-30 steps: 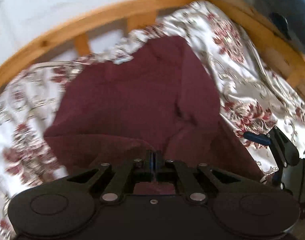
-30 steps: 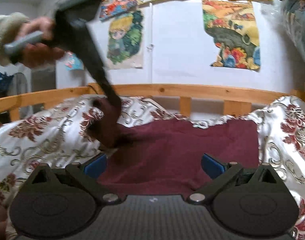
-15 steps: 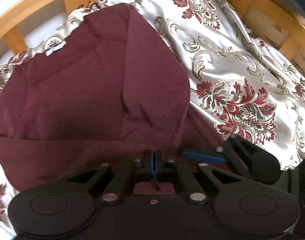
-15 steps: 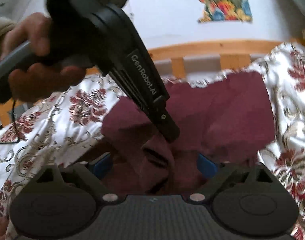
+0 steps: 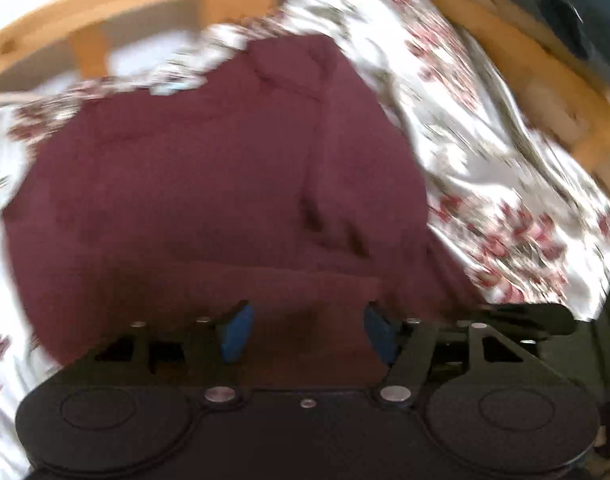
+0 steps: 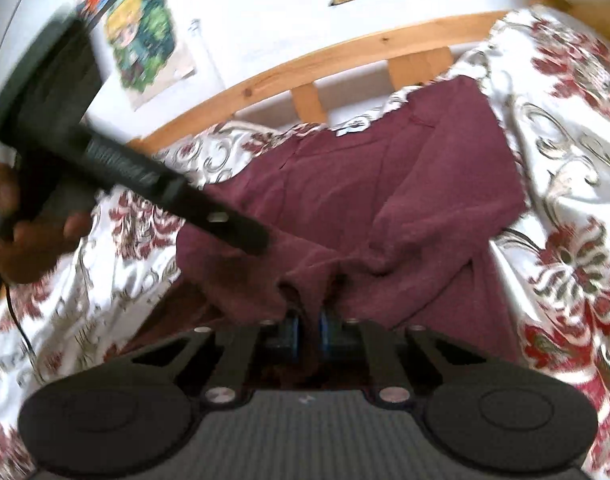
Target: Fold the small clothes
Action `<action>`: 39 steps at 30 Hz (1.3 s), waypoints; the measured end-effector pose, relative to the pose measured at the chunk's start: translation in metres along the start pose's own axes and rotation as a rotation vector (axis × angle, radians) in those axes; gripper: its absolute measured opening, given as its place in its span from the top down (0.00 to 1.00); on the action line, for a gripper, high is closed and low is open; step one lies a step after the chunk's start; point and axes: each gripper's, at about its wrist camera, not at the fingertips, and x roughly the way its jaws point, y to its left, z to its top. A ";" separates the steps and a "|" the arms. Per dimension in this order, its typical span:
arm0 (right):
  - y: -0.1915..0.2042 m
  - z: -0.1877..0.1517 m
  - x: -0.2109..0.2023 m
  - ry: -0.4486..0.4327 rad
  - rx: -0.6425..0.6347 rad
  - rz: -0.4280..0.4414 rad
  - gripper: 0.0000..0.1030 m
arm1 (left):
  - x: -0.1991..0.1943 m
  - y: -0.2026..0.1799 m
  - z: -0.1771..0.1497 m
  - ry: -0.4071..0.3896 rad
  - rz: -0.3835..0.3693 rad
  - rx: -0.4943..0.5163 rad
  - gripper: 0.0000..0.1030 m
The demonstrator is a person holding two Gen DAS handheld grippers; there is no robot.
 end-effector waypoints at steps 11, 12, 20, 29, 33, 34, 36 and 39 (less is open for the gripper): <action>-0.009 -0.002 -0.006 0.003 0.000 -0.088 0.52 | -0.024 0.140 -0.054 -0.163 0.394 -0.333 0.41; -0.009 -0.003 -0.007 -0.008 -0.004 -0.093 0.49 | -0.021 0.147 -0.055 -0.162 0.392 -0.345 0.41; -0.009 -0.007 -0.007 -0.020 -0.025 -0.094 0.36 | 0.006 0.179 -0.061 -0.211 0.208 -0.540 0.99; -0.004 -0.007 -0.003 0.013 -0.066 -0.099 0.81 | -0.006 0.182 -0.084 -0.318 0.258 -0.729 1.00; -0.003 -0.010 0.000 0.030 -0.086 -0.121 0.82 | -0.004 0.188 -0.092 -0.317 0.253 -0.792 1.00; -0.004 -0.010 0.000 0.031 -0.083 -0.126 0.82 | -0.004 0.187 -0.091 -0.315 0.257 -0.787 1.00; -0.006 -0.009 -0.001 0.026 -0.082 -0.133 0.79 | -0.002 0.183 -0.088 -0.290 0.286 -0.748 0.98; -0.007 -0.007 -0.004 0.011 -0.081 -0.144 0.59 | -0.002 0.173 -0.084 -0.264 0.338 -0.689 0.59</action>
